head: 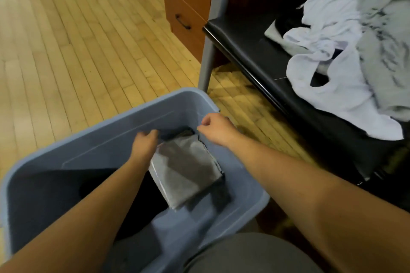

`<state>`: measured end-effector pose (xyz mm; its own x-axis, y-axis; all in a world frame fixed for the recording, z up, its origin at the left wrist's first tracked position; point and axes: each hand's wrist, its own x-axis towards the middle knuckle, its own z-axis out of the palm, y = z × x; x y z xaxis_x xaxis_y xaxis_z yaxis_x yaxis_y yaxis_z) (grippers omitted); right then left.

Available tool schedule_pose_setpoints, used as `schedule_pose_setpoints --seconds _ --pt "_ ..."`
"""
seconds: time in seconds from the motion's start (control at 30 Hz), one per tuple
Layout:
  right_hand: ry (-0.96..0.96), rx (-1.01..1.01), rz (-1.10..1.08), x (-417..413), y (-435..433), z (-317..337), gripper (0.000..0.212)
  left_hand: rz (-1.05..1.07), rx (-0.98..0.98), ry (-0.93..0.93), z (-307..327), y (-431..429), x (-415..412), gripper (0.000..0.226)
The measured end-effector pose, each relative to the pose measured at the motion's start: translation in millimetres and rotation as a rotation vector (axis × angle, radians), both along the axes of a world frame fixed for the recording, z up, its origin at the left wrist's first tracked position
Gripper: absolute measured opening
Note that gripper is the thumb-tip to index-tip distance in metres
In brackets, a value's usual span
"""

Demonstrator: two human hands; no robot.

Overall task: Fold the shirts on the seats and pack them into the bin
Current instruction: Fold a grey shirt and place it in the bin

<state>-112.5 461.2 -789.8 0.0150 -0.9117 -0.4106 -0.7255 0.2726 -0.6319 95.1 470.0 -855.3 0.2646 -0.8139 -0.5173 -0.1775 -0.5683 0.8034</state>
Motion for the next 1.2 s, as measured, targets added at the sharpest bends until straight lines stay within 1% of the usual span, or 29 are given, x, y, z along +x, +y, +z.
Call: schedule_pose_setpoints --seconds 0.03,0.07,0.1,0.17,0.3,0.37,0.4,0.5,0.57,0.63,0.7,0.73,0.77,0.83,0.87,0.9,1.0,1.07,1.13,1.17,1.2 --pt "-0.037 -0.033 -0.014 -3 -7 17 0.017 -0.001 -0.019 -0.003 19 -10 -4 0.035" --pt "-0.077 -0.067 -0.037 -6 -15 34 0.014 -0.017 -0.043 -0.017 36 -21 -8 0.026" --pt "-0.11 -0.109 -0.063 -11 -22 53 0.014 -0.04 -0.078 -0.014 58 -30 -15 0.017" --pt "-0.143 -0.196 -0.102 -24 -36 89 0.017 -0.096 -0.15 0.032 104 -47 -32 0.015" --pt "-0.13 -0.324 -0.189 -67 -51 162 0.017 -0.32 -0.287 -0.012 194 -74 -73 0.013" --pt "-0.043 -0.426 -0.215 -96 -50 191 0.014 -0.426 -0.346 -0.034 231 -82 -100 0.015" --pt "0.037 -0.461 -0.218 -112 -47 202 0.014 -0.471 -0.371 -0.038 245 -83 -117 0.015" --pt "0.365 -0.48 -0.272 -169 -34 213 0.011 -0.582 -0.409 -0.022 272 -75 -175 0.015" --pt "0.556 -0.447 -0.343 -206 -21 207 0.028 -0.666 -0.435 -0.067 269 -71 -214 0.015" --pt "0.606 -0.369 -0.433 -237 -6 194 0.045 -0.759 -0.48 -0.19 259 -66 -246 0.017" --pt "0.552 -0.317 -0.472 -261 5 178 0.057 -0.89 -0.471 -0.243 246 -59 -272 0.029" --pt "0.519 -0.326 -0.464 -270 10 170 0.057 -0.961 -0.446 -0.248 239 -54 -284 0.037" --pt "0.492 -0.371 -0.451 -277 12 163 0.05 -1.024 -0.425 -0.266 232 -49 -293 0.044" --pt "0.429 -0.484 -0.468 -285 16 158 0.021 -1.102 -0.418 -0.338 216 -44 -308 0.051" --pt "0.391 -0.51 -0.497 -288 15 159 0.012 -1.106 -0.42 -0.359 210 -44 -313 0.052" --pt "0.348 -0.524 -0.528 -291 15 160 0.009 -1.093 -0.419 -0.362 206 -42 -317 0.051" --pt "0.172 -0.592 -0.627 -300 17 172 0.01 -1.056 -0.422 -0.376 203 -38 -321 0.049" --pt "0.01 -0.679 -0.683 -303 23 188 0.009 -1.032 -0.385 -0.337 206 -36 -324 0.048" --pt "-0.174 -0.716 -0.72 -302 35 211 0.011 -0.992 -0.346 -0.323 212 -31 -327 0.047" --pt "-0.248 -0.727 -0.721 -302 42 222 0.013 -0.957 -0.373 -0.392 216 -28 -328 0.047" --pt "-0.303 -0.741 -0.708 -301 50 234 0.016 -0.886 -0.441 -0.492 219 -26 -330 0.049"
